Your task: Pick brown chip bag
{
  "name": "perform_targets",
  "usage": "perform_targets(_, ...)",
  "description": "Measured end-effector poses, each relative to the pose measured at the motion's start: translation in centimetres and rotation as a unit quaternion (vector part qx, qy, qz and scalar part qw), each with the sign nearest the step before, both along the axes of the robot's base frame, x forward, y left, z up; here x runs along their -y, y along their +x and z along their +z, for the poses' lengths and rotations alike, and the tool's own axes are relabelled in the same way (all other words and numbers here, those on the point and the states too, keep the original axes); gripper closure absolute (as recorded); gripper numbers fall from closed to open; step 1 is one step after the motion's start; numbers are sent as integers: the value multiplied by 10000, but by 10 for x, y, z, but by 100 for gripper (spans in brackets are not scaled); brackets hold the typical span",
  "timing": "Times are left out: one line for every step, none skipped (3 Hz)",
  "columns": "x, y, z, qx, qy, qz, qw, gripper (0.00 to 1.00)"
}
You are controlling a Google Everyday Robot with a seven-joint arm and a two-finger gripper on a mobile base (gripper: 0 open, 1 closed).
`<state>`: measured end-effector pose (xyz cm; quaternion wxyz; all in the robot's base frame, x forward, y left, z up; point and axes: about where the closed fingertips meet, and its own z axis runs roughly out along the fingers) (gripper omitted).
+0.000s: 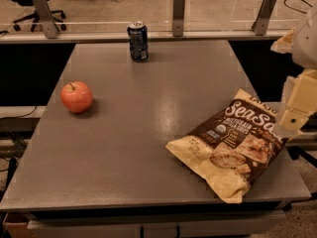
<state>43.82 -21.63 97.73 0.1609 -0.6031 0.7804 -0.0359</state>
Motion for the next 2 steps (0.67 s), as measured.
perform_targets(0, 0, 0, 11, 2, 1, 10000, 0)
perform_targets(12, 18, -25, -197, 332, -309, 9988, 0)
